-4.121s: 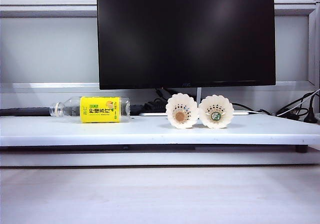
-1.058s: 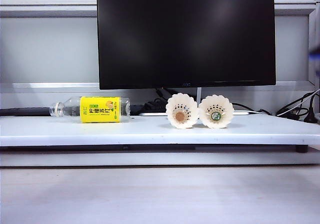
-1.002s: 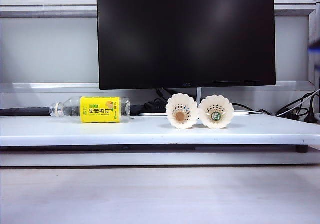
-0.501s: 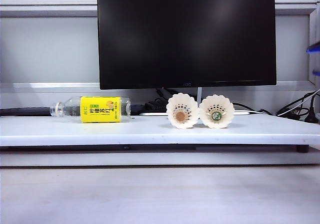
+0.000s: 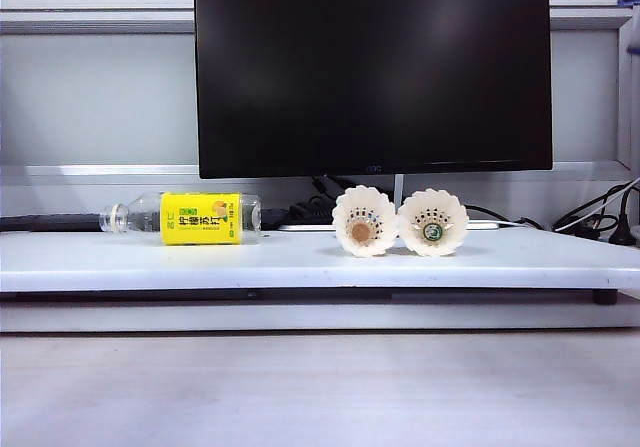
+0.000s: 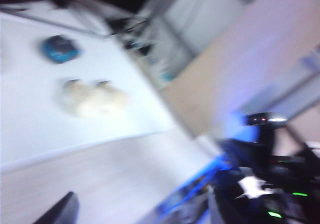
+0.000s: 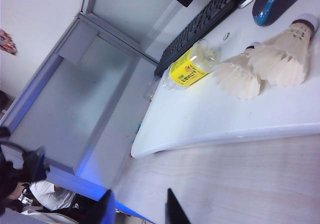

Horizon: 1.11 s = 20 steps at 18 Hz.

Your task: Stack the badminton balls on the table vertically.

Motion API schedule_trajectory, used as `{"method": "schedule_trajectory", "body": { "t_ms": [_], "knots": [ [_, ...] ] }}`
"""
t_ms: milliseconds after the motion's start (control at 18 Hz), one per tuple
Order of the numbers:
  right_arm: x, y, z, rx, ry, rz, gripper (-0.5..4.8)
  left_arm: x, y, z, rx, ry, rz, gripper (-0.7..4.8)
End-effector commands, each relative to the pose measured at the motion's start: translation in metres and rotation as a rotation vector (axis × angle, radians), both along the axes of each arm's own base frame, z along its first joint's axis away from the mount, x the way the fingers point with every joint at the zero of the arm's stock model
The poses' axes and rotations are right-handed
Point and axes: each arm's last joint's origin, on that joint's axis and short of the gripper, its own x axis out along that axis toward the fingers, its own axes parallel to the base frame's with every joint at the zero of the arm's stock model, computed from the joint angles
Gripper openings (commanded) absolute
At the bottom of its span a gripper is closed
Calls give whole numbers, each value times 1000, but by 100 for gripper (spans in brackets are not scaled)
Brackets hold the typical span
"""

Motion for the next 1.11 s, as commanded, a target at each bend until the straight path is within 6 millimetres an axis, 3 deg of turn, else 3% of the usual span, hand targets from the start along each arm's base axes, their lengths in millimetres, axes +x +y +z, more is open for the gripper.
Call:
{"method": "schedule_trajectory", "body": {
  "t_ms": [56, 334, 780, 891, 1114],
  "knots": [
    [7, 1, 19, -39, -9, 4, 134, 16, 1, 10, 178, 52, 65, 344],
    [48, 6, 56, -120, 76, 40, 135, 44, -3, 19, 461, 204, 146, 344],
    [186, 28, 102, -258, 319, 197, 135, 70, -8, 0, 545, 320, 86, 344],
    [214, 34, 110, -317, 384, 209, 135, 74, -8, -5, 570, 326, 53, 344],
    [251, 45, 118, -527, 485, 125, 138, 80, -9, -9, 583, 354, 52, 344]
  ]
}}
